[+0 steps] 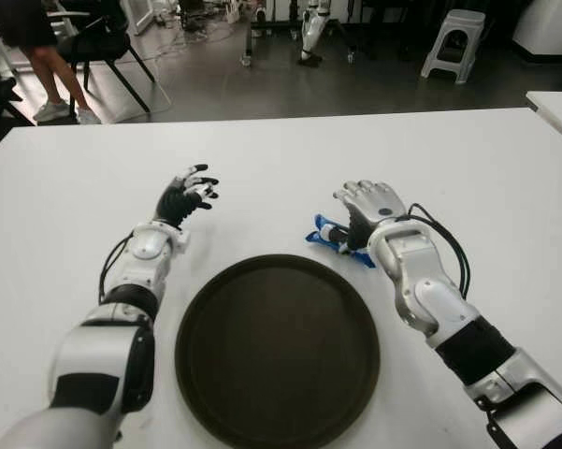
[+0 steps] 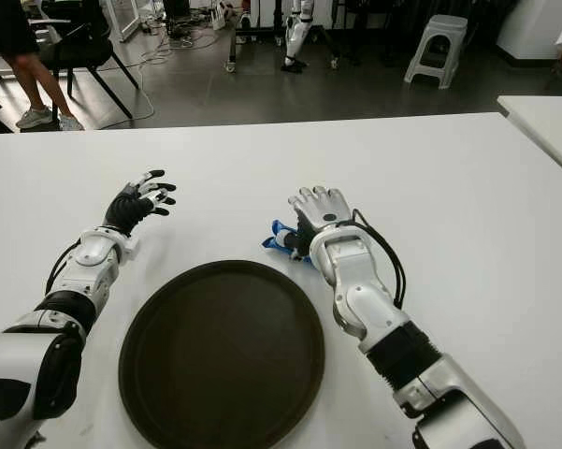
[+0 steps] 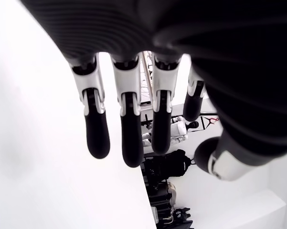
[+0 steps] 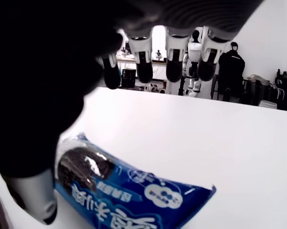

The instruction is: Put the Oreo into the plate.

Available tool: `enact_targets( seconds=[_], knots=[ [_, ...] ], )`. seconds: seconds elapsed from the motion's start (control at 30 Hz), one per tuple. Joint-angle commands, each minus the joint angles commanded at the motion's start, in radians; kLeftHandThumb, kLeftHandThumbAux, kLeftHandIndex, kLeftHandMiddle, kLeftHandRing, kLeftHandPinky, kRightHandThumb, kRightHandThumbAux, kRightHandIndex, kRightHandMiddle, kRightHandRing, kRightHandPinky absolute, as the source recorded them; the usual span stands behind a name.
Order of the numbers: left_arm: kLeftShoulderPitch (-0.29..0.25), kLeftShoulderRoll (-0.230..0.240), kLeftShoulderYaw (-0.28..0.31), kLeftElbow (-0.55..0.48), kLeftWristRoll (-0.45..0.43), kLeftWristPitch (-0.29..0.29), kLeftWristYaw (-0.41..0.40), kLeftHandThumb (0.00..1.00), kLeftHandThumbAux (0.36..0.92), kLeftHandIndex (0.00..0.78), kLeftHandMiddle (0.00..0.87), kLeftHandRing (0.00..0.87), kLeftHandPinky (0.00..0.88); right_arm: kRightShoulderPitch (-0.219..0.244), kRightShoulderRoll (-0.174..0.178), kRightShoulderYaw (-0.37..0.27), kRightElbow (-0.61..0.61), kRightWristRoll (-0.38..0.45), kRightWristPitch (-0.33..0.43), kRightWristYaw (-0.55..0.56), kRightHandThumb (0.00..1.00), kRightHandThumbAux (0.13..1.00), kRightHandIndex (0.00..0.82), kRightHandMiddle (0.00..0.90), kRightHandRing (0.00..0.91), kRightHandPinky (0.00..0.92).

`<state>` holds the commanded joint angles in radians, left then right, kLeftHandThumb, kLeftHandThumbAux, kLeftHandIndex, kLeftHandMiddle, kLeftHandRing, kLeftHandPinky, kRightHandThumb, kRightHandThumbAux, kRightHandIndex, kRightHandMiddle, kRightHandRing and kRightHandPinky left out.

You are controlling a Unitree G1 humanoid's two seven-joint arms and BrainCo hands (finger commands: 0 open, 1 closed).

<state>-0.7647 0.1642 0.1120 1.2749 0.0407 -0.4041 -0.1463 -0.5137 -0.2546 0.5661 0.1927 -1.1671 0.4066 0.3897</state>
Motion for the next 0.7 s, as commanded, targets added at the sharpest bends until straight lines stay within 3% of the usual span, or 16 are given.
enact_targets(
  seconds=[0.7],
  knots=[
    [0.001, 0.000, 0.004, -0.003, 0.000, 0.000, -0.001, 0.192, 0.628, 0.157, 0.305, 0.354, 0.408, -0.013, 0.024, 0.002, 0.080, 0.031, -0.007, -0.054, 0.000, 0.734, 0.056, 0.074, 0.064, 0.082]
  ],
)
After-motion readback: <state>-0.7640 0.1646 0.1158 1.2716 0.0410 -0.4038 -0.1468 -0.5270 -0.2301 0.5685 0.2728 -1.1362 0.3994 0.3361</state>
